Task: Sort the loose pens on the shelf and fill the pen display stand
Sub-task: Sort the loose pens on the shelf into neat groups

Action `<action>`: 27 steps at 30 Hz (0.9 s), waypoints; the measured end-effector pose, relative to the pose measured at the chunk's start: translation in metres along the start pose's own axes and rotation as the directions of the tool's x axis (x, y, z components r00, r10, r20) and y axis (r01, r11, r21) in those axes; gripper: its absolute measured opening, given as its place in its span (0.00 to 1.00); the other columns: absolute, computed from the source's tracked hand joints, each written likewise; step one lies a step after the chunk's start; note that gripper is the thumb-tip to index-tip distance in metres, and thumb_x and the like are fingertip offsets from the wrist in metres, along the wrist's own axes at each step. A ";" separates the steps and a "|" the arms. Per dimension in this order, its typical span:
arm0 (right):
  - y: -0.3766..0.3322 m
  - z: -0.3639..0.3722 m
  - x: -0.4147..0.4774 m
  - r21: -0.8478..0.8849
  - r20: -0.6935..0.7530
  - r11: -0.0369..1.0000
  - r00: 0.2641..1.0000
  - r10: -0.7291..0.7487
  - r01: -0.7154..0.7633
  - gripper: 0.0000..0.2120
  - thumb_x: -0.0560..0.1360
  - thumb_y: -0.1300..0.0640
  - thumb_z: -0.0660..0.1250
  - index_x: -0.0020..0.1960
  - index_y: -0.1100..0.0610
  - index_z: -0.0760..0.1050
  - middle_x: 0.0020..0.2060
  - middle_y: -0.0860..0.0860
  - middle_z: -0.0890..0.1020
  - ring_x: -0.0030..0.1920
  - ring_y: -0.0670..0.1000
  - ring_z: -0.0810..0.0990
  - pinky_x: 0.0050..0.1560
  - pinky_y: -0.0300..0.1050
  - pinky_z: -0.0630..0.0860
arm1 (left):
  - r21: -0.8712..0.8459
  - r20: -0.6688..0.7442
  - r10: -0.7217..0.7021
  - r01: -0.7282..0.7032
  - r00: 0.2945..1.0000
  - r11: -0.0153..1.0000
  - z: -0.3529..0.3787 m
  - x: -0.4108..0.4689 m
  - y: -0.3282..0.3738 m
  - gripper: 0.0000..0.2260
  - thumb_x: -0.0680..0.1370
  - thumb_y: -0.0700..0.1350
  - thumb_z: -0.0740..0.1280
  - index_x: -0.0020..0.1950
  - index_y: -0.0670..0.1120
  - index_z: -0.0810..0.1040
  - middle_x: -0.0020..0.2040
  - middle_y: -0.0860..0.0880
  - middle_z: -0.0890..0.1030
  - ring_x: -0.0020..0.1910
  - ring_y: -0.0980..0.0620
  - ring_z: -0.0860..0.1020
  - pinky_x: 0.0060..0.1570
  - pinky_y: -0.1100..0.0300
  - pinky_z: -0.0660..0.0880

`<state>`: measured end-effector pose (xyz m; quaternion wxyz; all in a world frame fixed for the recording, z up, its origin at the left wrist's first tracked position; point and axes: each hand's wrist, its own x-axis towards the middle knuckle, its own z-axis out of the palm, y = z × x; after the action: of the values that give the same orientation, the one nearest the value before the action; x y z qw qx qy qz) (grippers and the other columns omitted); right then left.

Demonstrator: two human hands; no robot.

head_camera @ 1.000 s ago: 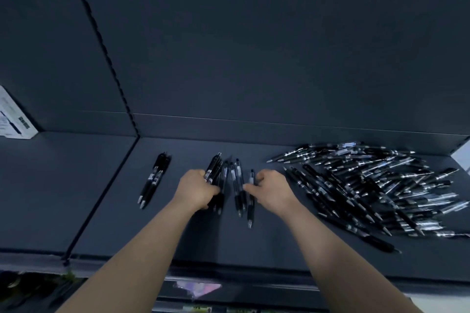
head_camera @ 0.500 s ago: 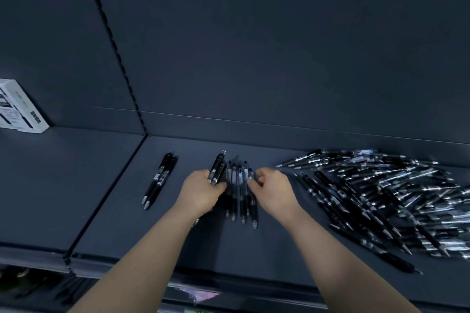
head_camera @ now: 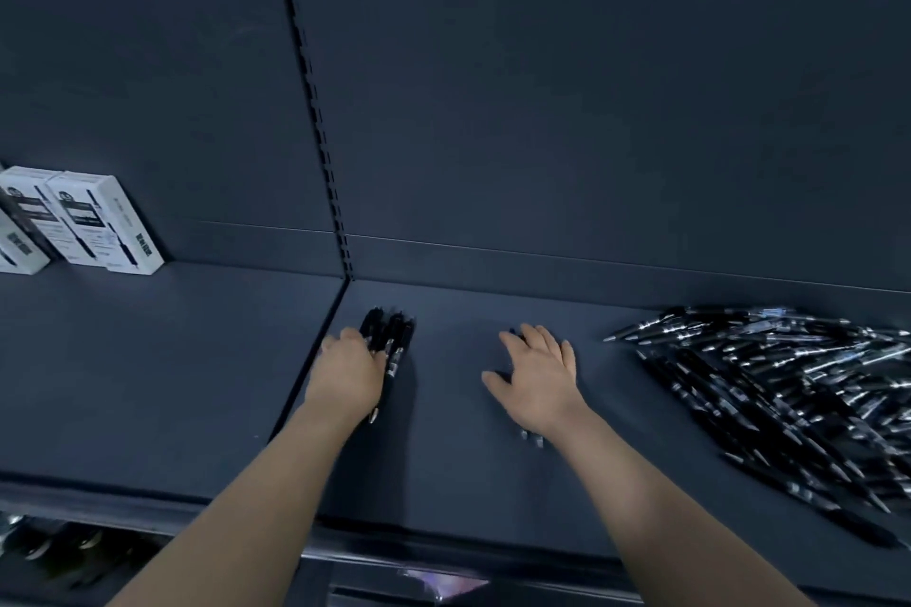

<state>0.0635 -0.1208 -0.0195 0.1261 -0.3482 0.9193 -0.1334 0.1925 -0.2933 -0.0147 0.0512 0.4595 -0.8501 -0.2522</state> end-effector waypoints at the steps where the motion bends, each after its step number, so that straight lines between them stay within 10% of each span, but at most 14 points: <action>1: -0.003 0.003 0.001 -0.022 0.008 1.000 1.000 0.010 -0.010 0.30 0.79 0.43 0.57 0.78 0.52 0.54 0.78 0.53 0.53 0.78 0.54 0.45 0.76 0.56 0.40 | 0.009 0.007 0.012 -0.012 1.000 1.000 0.001 0.001 -0.003 0.16 0.81 0.49 0.61 0.59 0.37 0.69 0.59 0.36 0.72 0.53 0.40 0.75 0.51 0.51 0.72; 11: -0.009 0.018 -0.006 -0.112 -0.070 0.990 0.994 0.080 -0.088 0.32 0.80 0.40 0.54 0.78 0.51 0.50 0.78 0.54 0.47 0.78 0.54 0.41 0.76 0.58 0.39 | 0.277 -0.029 0.214 -0.198 0.976 0.940 0.009 -0.010 -0.016 0.35 0.77 0.64 0.56 0.75 0.41 0.57 0.69 0.42 0.63 0.67 0.43 0.63 0.67 0.52 0.62; 27: -0.007 0.022 -0.021 -0.099 -0.111 0.980 0.980 0.163 -0.175 0.29 0.82 0.44 0.48 0.79 0.50 0.43 0.78 0.54 0.42 0.78 0.54 0.39 0.77 0.54 0.41 | 0.214 -0.005 0.249 -0.242 0.969 0.946 0.014 -0.014 -0.011 0.31 0.81 0.58 0.52 0.77 0.41 0.48 0.76 0.39 0.54 0.75 0.42 0.55 0.74 0.50 0.54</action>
<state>0.0898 -0.1154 -0.0353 0.0704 -0.2679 0.9567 -0.0897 0.2039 -0.2818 -0.0297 0.0465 0.3570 -0.9217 -0.1446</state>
